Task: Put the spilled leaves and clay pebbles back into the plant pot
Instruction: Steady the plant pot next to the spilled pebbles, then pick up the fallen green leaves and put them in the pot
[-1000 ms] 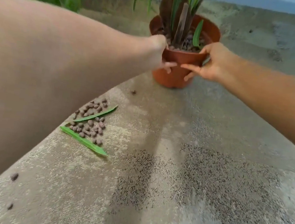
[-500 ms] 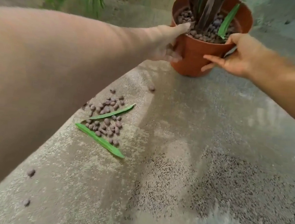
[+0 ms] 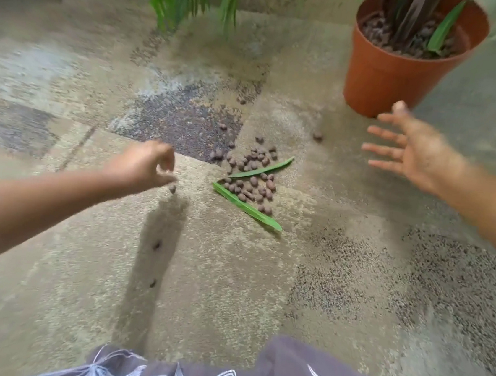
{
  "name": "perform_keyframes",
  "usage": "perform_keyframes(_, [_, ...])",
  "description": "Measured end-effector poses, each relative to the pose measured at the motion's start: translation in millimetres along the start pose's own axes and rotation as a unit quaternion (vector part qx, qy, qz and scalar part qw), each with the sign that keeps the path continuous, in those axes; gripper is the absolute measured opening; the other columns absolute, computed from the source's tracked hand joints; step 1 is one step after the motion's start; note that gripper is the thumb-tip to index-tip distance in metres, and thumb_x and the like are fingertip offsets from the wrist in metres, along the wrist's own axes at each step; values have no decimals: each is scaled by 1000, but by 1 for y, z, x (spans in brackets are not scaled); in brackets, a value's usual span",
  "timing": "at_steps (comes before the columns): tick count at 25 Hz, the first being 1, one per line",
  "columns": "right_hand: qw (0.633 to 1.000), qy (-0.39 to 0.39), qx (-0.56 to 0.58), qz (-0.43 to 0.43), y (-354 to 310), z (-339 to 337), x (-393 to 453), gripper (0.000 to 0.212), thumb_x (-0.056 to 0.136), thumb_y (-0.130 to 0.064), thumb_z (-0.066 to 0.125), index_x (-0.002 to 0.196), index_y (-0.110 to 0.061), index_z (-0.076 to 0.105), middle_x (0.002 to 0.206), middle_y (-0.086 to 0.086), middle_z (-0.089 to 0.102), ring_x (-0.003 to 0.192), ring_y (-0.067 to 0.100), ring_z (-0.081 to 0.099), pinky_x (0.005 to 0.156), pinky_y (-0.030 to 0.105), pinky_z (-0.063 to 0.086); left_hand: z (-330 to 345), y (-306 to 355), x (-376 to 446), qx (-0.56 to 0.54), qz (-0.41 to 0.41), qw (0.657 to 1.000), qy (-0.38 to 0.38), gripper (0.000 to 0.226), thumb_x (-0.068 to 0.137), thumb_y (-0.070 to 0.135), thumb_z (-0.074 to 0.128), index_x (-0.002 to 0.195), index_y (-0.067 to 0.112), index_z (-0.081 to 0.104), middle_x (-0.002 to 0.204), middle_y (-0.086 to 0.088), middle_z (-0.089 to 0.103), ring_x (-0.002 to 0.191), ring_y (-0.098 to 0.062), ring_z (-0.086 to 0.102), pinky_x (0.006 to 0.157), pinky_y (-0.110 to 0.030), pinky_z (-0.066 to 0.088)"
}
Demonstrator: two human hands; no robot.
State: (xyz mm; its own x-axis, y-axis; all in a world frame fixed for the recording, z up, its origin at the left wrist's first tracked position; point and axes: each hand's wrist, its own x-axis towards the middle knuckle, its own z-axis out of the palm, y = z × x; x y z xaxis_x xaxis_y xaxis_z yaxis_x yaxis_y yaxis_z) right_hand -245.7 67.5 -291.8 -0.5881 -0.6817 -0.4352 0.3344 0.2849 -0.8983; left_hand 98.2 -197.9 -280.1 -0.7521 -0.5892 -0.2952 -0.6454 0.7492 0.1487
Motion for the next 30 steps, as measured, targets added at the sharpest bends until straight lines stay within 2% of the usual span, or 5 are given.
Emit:
perform_keyframes(5, [995, -63, -80, -5, 6, 79, -38, 29, 87, -49, 50, 96, -24, 62, 103, -1, 68, 87, 19, 69, 65, 27, 60, 37, -15, -63, -130, -86, 933, -323, 28, 78, 23, 68, 91, 34, 46, 94, 3, 54, 75, -8, 54, 48, -15, 47])
perform_keyframes(16, [974, -124, -190, 23, 97, 156, -155, 20, 91, -32, 52, 100, -19, 63, 98, 2, 69, 81, 17, 68, 74, 35, 59, 18, 5, -48, -15, -72, 992, -101, 21, 86, 1, 50, 100, 12, 62, 95, -7, 63, 77, -18, 57, 62, -26, 45])
perform_keyframes(20, [865, -259, -406, -141, 133, 220, -183, 46, 92, -46, 44, 136, -39, 35, 154, -3, 25, 142, 17, 21, 116, 43, 18, 13, -6, -41, -21, -78, 996, -43, 24, 87, 6, 55, 110, 10, 62, 100, -12, 66, 75, -20, 59, 61, -26, 44])
perform_keyframes(23, [771, -298, -526, -200, 142, 244, -179, 64, 91, -50, 41, 143, -46, 4, 156, -2, -12, 140, 24, -20, 112, 44, -13, 12, -7, -27, -60, -88, 994, -4, 31, 87, 3, 53, 116, 11, 56, 100, -11, 66, 77, -24, 66, 57, -25, 45])
perform_keyframes(30, [681, -315, -620, -229, 146, 259, -166, 69, 90, -58, 35, 146, -39, 1, 155, 6, -18, 136, 32, -30, 106, 50, -25, 28, 2, -2, -61, -109, 992, -7, 21, 84, 1, 50, 98, 10, 64, 87, -8, 65, 71, -21, 61, 58, -30, 49])
